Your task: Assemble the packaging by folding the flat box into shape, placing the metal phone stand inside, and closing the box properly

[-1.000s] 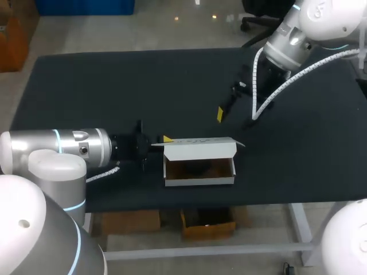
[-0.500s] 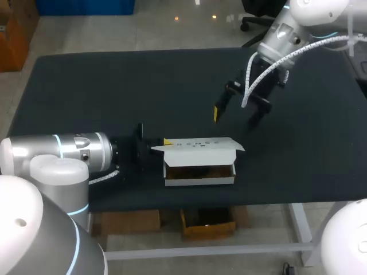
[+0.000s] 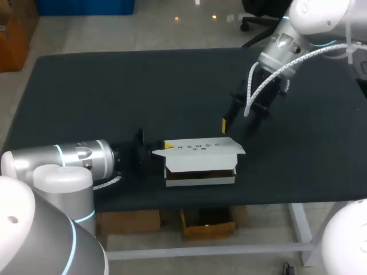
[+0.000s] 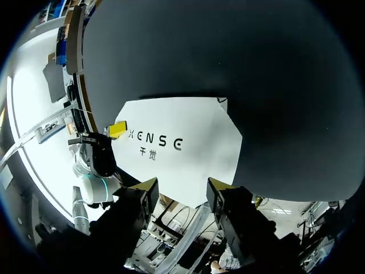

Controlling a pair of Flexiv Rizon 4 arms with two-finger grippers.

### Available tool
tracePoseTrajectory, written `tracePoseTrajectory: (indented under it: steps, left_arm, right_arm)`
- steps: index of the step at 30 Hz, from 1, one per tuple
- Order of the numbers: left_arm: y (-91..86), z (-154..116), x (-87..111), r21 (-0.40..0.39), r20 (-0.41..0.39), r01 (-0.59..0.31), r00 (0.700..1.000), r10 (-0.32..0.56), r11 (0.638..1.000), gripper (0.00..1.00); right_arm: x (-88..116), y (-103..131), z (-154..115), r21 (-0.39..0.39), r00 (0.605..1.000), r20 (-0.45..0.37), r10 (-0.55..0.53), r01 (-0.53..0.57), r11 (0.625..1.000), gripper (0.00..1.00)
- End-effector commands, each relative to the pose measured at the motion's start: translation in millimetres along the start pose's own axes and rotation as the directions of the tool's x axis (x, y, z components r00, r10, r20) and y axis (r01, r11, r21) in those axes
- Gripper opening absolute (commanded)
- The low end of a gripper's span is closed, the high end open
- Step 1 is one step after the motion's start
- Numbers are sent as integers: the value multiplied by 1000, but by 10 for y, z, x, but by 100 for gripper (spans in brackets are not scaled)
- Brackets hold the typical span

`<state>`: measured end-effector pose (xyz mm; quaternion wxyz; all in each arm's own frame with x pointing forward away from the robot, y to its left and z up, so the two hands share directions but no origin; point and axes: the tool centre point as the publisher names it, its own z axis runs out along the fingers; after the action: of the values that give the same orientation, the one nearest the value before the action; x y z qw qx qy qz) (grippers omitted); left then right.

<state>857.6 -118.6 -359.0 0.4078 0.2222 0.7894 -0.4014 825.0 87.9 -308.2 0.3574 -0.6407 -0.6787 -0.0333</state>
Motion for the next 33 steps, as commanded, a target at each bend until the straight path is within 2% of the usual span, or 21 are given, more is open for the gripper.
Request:
tracePoseTrajectory:
  steps: [1,8,10,18,24,29,33]
  left_arm:
    - [-2,32,50,-2,21,-2,1000,2,1000,0]
    - [-3,20,22,-2,24,-5,1000,5,1000,0]
    - [-9,14,14,-2,25,-8,1000,8,1000,4]
    - [-13,6,2,-5,34,-16,999,17,1000,7]
    - [-21,-15,-11,-3,39,-17,999,17,1000,14]
    - [-48,-39,-17,4,43,-31,999,31,1000,27]
    - [-53,-62,-21,4,48,-37,998,37,999,28]
  right_arm:
    - [-41,-82,87,-25,1000,11,14,-14,1000,48]
    - [-137,-95,168,-18,1000,4,16,-16,1000,47]
    - [-168,-89,199,-12,1000,1,20,-20,1000,47]
    - [-249,-75,270,-1,999,-15,31,-31,1000,47]
    - [-258,-59,275,0,999,-17,31,-31,1000,46]
    - [-260,-44,269,-1,999,-21,30,-30,1000,45]
    - [-257,-37,259,-1,999,-19,28,-28,1000,45]
